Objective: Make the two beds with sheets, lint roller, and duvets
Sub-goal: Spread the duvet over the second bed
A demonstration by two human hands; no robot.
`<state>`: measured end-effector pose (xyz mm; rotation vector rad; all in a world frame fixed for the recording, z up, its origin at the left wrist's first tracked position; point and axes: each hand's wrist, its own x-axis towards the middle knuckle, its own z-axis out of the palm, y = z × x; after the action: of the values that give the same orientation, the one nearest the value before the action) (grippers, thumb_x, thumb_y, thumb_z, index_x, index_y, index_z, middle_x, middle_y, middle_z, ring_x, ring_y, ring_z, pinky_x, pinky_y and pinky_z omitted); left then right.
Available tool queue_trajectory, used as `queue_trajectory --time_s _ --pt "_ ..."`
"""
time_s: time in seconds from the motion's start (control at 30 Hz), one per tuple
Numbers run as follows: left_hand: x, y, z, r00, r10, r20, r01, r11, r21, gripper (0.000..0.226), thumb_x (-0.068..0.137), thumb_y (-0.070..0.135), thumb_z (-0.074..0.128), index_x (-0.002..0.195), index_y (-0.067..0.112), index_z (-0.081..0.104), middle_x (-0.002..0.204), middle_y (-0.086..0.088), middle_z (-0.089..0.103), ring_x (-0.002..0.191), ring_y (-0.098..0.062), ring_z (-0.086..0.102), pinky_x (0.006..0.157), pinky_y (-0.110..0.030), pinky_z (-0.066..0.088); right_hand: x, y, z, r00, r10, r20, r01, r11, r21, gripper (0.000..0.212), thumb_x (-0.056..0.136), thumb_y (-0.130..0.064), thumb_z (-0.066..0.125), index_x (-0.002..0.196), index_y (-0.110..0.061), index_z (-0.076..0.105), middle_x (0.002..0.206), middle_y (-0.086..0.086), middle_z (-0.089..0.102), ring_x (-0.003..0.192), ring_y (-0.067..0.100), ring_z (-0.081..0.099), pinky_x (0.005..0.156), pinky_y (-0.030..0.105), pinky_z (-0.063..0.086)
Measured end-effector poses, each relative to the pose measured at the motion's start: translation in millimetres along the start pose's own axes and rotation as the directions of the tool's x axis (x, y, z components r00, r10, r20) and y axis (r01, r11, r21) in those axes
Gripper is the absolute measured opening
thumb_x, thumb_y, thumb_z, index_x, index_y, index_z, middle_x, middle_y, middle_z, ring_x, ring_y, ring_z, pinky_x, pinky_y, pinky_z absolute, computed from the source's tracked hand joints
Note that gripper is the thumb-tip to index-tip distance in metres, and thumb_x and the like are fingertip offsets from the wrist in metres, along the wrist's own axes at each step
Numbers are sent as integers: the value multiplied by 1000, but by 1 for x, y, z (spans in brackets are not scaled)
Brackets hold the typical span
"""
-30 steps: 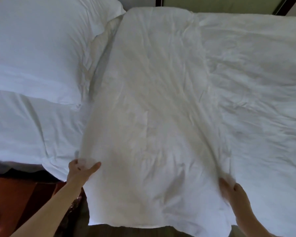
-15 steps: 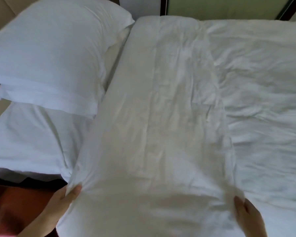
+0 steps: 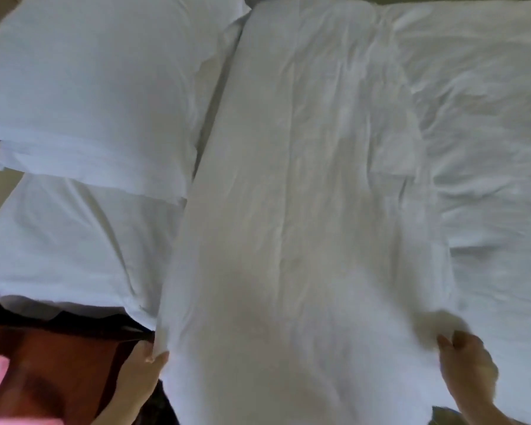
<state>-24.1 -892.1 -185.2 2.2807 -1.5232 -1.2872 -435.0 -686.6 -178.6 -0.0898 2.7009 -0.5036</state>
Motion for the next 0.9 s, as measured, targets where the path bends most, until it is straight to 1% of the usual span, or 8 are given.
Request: queue_trajectory --time_s 0.1,0.17,0.27,0.4,0.5,0.7,0.8,0.9 --pt "0 28 14 951 -48 -305 60 998 31 32 83 -4 60 114 -9 52 116 -29 49 112 -45 47 91 -46 39 -21 -46 22 895 -352 -274 368 930 9 36 85 -9 56 119 1 52 120 29 48 110 47 44 90 56 40" --pt "-4 59 27 919 225 -325 -212 974 77 46 85 -1 59 129 -5 46 133 -25 39 124 -37 38 102 -44 34 -50 -100 44 696 -676 -242 703 711 35 42 87 -18 51 126 -2 51 126 24 50 117 41 44 96 52 42" --pt "-3 98 56 829 533 -170 -495 840 222 56 89 9 58 142 11 37 150 -14 23 141 -27 17 109 -45 27 -93 -172 80 390 -921 7 921 390 -22 51 91 -35 35 136 -13 46 146 15 40 136 33 36 107 51 30" --pt "-3 129 87 846 520 -115 -463 825 323 62 91 16 55 147 21 30 156 -15 8 144 -31 5 104 -59 28 -61 -196 101 108 -904 415 992 70 -104 51 100 -41 23 149 -31 21 160 -6 7 147 13 -1 115 49 -4" --pt "-10 139 107 883 456 -109 -374 825 424 61 93 19 52 148 26 27 157 -16 2 142 -37 2 101 -62 27 60 -133 67 228 -936 269 942 142 -305 52 97 -44 19 146 -31 33 155 -6 25 143 13 24 114 44 16" --pt "-39 198 199 880 455 -136 -335 798 500 53 95 23 45 146 17 34 153 -26 7 137 -51 7 96 -70 22 251 24 -89 959 -265 -106 231 939 -255 72 90 -55 15 150 -15 24 158 9 16 146 27 13 113 55 14" --pt "-81 267 301 815 579 -21 -487 704 516 61 91 38 30 147 14 34 154 -28 13 138 -52 11 97 -75 18 271 -2 -92 876 -427 -225 382 898 -219 75 92 -52 17 143 -1 34 151 23 28 138 46 25 105 63 25" --pt "-123 333 407 735 670 105 -607 580 544 63 88 40 22 147 21 31 155 -27 10 141 -49 10 98 -74 17 270 -32 -73 379 -920 96 892 336 -304 52 99 -44 25 144 -21 37 153 4 31 142 23 27 112 50 17"
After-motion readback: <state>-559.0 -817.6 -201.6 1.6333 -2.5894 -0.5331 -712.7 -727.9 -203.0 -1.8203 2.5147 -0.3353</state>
